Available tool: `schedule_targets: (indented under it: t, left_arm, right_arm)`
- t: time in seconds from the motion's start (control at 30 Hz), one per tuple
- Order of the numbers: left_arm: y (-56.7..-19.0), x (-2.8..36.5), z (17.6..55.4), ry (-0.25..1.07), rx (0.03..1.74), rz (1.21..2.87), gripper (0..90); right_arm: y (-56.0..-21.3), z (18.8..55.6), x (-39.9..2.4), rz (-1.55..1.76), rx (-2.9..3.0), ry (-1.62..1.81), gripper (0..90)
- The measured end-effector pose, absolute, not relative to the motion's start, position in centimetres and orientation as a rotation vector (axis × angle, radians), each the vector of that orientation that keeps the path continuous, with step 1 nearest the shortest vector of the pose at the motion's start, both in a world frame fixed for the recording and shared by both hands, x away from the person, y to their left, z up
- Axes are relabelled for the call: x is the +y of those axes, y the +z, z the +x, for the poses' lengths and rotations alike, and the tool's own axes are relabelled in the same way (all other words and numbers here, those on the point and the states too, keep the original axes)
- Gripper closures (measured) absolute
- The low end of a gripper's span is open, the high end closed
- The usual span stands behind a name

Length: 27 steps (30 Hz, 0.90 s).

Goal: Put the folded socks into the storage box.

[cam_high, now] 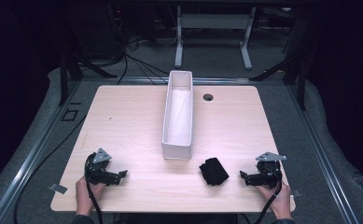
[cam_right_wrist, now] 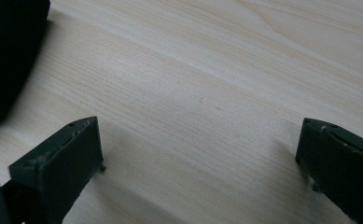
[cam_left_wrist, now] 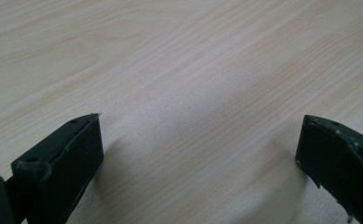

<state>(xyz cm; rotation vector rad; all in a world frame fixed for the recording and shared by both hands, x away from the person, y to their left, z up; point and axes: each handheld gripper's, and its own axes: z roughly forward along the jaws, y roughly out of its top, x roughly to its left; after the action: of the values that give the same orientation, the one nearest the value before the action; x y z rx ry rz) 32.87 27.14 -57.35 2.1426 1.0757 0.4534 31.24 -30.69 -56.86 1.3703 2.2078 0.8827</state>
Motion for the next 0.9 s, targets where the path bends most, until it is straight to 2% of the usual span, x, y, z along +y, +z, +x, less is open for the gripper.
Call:
schedule_targets:
  t: [0.37,0.57,0.6,0.63,0.67,0.7,0.73,0.9]
  left_arm:
    - [-57.4,27.1,32.9,0.454,1.076,2.141,0.4]
    - [-57.4,27.1,32.9,0.454,1.077,2.142,0.4]
    - [-57.4,27.1,32.8,0.456,1.079,2.141,0.4]
    - [-57.4,27.1,32.8,0.457,1.080,2.140,0.5]
    - [-57.4,27.1,32.8,0.457,1.082,2.140,0.5]
    - [-57.4,27.1,32.8,0.457,1.081,2.140,0.5]
    - [-57.3,27.1,32.8,0.457,1.081,2.140,0.5]
    - [-57.4,27.1,32.8,0.457,1.085,2.139,0.6]
  right_arm:
    - [-56.4,31.6,-30.8,1.399,2.239,0.879,0.0]
    - [-54.5,31.2,-30.8,1.428,2.231,0.890,0.0]
    - [-54.3,31.3,-30.8,1.407,2.266,0.989,0.0]
    - [-53.6,31.0,-30.6,1.425,2.239,0.893,0.0]
    - [-53.5,31.2,-30.7,1.394,2.303,1.058,0.0]
    - [-53.2,31.2,-30.6,1.386,2.311,1.076,0.0]
    - [-52.6,30.9,-30.2,1.413,2.274,0.962,0.0]
    - [-51.3,30.9,-29.0,1.412,2.326,0.992,0.0]
